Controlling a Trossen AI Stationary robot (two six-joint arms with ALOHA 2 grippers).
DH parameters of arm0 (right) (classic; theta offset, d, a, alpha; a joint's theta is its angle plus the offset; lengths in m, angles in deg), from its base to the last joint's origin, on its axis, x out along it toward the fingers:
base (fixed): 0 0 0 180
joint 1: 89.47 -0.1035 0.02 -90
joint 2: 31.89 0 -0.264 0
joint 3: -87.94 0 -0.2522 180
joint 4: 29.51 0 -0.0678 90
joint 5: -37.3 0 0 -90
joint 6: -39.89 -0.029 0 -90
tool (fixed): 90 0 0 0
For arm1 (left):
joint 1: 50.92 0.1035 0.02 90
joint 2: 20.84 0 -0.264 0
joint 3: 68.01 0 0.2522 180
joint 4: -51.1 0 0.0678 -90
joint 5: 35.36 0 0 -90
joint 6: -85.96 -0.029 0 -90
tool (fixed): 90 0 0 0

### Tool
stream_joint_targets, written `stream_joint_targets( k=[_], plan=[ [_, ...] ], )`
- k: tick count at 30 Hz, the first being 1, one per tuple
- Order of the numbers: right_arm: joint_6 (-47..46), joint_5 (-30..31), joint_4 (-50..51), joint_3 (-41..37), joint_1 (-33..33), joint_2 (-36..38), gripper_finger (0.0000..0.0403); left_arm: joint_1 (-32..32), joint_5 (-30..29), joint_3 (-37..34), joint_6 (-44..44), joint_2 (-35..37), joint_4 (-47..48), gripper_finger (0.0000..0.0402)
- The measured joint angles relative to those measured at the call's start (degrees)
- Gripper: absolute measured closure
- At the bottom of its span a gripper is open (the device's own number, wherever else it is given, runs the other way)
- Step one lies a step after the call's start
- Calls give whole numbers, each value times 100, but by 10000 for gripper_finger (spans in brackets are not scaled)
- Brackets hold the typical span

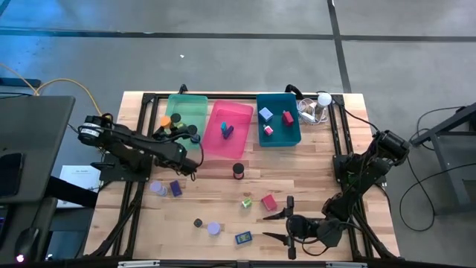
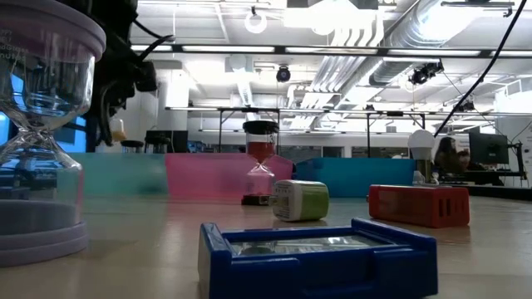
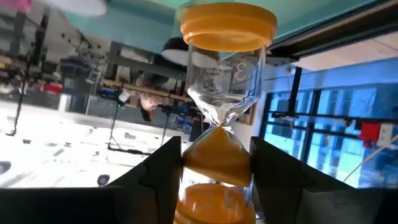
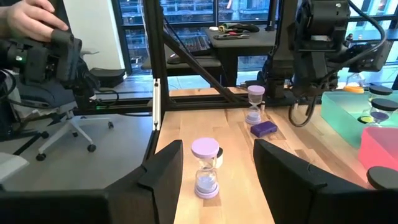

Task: Pick & Place Office items
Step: Put the yellow hourglass into the green bin

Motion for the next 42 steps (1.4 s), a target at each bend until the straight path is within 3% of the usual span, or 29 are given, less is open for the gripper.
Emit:
stream_joint_targets(
  k=[6,13,21,27,31,34,42],
  plan=[
    [-2,-4,0,0,20,2,218,-154,207,-143,61,-97,-195,242],
    [0,-23,2,0,20,2,218,-77,311,-282,380,-807,-189,242],
    [0,-35,4,0,20,4,218,231,203,-282,1433,-1638,-191,242],
    [0,-37,7,0,20,4,218,252,210,-280,1477,-1784,-215,242],
    [0,-37,6,0,20,4,218,254,547,-280,1496,-1784,-267,237],
    [1,-39,4,0,20,4,218,252,794,-279,1325,-1784,-512,233],
    [2,-37,7,0,20,4,218,252,801,-278,645,-1784,-1154,232]
  ],
)
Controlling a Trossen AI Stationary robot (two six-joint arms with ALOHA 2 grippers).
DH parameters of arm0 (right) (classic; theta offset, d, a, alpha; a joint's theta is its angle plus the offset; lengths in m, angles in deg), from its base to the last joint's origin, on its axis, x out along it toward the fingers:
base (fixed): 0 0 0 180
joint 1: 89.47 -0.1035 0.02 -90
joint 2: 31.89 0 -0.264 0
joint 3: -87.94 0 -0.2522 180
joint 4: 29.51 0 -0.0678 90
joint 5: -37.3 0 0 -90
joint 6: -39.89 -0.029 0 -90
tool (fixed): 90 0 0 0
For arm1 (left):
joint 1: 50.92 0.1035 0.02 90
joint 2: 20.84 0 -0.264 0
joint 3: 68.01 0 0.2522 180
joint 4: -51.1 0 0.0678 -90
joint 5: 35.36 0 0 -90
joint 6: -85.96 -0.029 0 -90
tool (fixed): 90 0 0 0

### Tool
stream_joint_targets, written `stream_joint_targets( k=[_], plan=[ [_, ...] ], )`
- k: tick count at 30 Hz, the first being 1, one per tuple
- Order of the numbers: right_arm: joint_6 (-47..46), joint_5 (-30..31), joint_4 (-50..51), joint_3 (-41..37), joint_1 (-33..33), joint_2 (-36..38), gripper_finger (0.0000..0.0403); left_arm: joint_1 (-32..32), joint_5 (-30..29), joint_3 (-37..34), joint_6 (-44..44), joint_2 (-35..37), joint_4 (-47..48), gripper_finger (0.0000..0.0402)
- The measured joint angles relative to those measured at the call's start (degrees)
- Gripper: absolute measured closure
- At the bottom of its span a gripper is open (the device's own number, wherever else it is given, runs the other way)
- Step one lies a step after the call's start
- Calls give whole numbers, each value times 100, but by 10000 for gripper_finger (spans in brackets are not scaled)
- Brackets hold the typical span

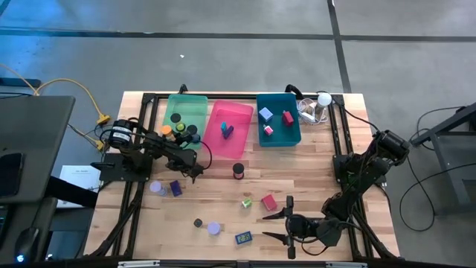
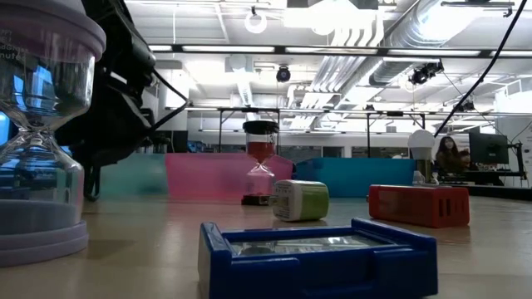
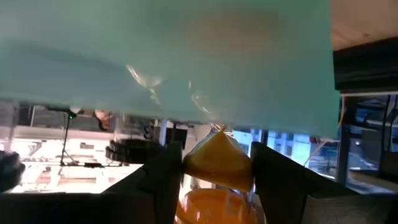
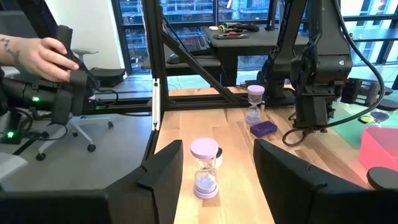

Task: Pick & Place Office items
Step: Put the yellow hourglass into the green bin

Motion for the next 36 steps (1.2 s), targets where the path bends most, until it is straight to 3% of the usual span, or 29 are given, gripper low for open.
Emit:
stream_joint_targets(
  k=[7,12,36],
  plan=[
    [1,-2,2,0,0,0,218,-2,75,0,-410,-2,-335,231],
    [0,-2,2,0,0,0,218,-2,518,0,-679,-4,-350,231],
    [44,-3,3,0,0,0,218,-9,599,-2,-261,-4,-323,231]
  ],
)
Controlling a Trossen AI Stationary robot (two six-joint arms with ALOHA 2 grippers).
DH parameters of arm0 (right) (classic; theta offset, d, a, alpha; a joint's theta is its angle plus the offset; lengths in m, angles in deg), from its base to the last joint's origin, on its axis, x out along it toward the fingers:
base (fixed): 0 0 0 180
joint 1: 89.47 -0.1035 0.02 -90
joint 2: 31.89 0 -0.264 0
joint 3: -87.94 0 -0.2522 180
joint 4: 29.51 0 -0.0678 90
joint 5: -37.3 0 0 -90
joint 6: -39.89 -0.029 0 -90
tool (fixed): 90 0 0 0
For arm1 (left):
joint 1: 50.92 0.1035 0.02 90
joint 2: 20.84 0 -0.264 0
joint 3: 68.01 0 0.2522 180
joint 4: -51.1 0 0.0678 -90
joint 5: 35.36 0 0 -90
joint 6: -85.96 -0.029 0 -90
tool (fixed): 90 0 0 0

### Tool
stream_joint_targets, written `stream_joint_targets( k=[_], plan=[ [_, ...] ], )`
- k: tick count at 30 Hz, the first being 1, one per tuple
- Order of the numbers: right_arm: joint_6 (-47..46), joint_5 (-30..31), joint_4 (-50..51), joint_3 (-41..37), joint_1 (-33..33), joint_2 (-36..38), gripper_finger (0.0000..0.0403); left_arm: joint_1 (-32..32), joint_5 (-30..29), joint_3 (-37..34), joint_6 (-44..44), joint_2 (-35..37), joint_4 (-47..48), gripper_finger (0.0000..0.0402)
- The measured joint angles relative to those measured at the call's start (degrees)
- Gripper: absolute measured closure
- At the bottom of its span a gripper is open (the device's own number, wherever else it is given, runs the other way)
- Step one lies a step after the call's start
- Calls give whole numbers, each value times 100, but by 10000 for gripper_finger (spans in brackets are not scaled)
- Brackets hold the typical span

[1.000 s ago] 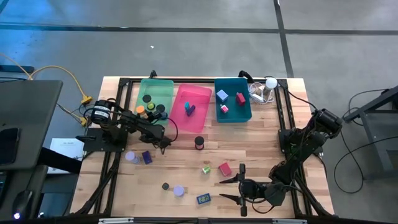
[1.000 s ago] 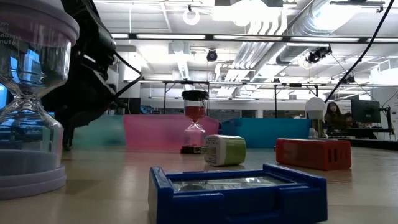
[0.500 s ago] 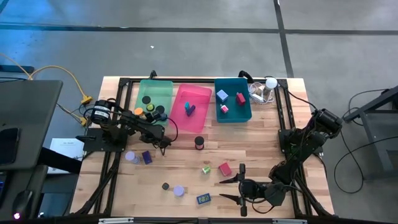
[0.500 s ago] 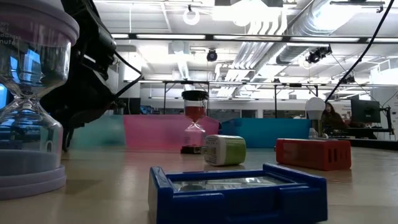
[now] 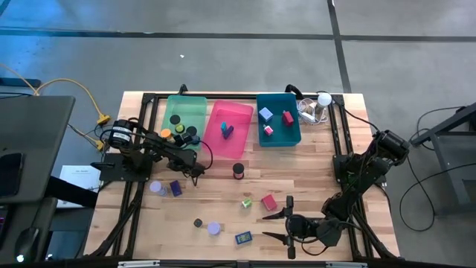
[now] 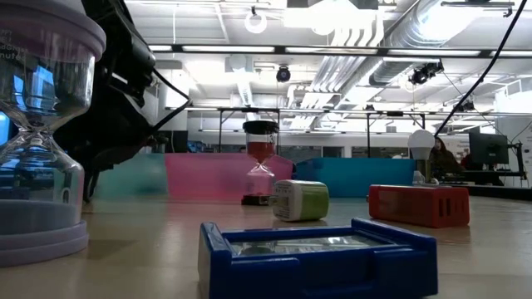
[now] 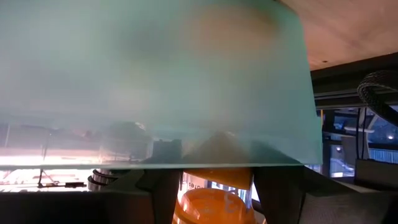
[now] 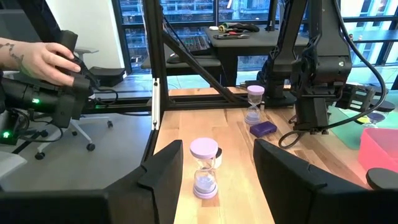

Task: Pick & Place Office items
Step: Put the yellow hourglass into the green bin, then put the white charger adapter into the blue bin

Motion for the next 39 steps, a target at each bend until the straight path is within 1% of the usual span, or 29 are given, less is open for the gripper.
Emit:
stream_joint_targets(
  k=[6,11,15,20,27,36,39],
  plan=[
    [0,1,1,0,0,0,218,0,-15,0,7,0,-9,221],
    [0,0,80,0,0,0,218,-4,24,2,51,0,-13,187],
    [-26,1,141,0,2,0,218,-4,-134,2,91,0,-21,168],
    [-42,1,139,0,2,0,218,-38,-177,2,124,-2,-16,165],
    [-42,2,139,0,2,0,218,-255,-189,16,224,36,80,165],
    [-44,3,139,0,2,0,218,-427,-182,26,568,495,637,165],
    [-44,3,141,1,2,0,218,-499,-283,56,648,686,701,165]
  ],
)
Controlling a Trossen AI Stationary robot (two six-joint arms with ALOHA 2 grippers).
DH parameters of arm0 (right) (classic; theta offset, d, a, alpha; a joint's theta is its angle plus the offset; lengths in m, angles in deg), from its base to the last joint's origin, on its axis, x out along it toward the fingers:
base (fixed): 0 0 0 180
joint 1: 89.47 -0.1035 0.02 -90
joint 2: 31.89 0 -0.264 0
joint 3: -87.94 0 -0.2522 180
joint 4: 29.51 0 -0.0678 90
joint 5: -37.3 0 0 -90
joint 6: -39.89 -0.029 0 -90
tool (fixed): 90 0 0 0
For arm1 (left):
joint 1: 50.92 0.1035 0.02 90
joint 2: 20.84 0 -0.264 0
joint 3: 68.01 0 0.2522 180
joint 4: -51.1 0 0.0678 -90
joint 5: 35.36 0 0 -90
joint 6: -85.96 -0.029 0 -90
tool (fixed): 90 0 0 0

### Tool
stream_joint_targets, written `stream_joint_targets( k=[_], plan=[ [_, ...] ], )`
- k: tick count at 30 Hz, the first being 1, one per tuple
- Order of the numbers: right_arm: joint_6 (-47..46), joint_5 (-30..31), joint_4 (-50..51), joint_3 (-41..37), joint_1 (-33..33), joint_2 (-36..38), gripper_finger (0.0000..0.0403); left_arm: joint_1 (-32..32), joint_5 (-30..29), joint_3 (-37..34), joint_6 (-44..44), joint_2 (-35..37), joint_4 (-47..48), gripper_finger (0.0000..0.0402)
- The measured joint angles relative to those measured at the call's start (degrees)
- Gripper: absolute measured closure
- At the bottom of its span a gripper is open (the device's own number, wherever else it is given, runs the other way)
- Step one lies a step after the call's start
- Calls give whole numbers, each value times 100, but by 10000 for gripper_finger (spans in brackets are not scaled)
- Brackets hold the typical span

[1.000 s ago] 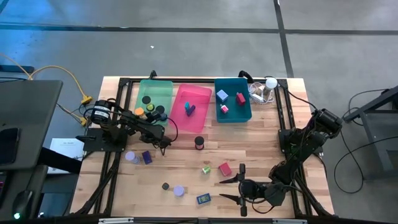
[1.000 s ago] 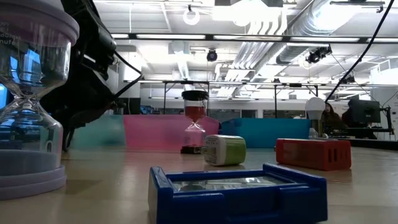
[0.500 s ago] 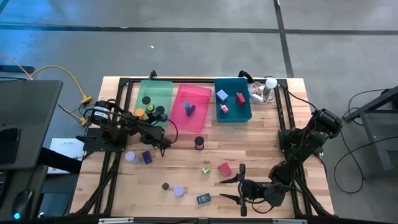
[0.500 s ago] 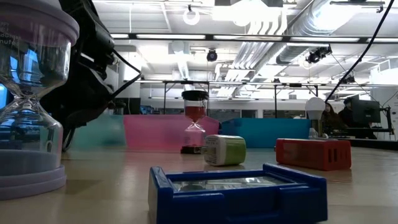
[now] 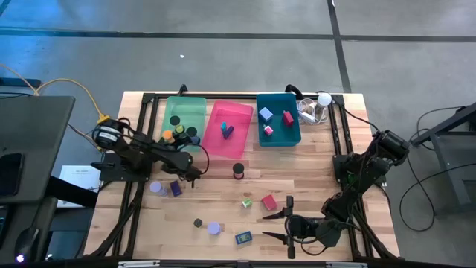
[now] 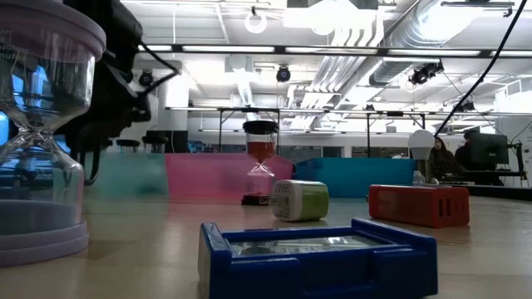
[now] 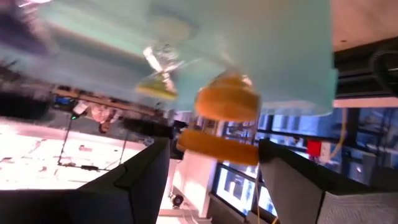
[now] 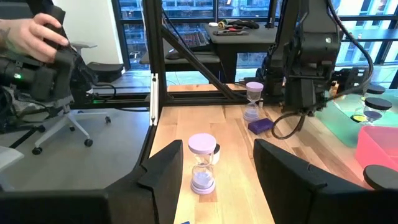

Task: Pick & Place Office items
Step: Put the white charger adapter into the blue bin

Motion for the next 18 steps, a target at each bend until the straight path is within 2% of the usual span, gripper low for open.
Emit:
stream_joint_targets(
  k=[5,8,18],
  plan=[
    [0,-1,15,-1,0,0,218,-214,-405,102,40,373,120,165],
    [0,0,20,-1,2,0,218,-439,-556,265,408,594,251,165],
    [0,0,24,-1,2,0,218,-1493,-570,1173,1702,1242,351,165]
  ],
)
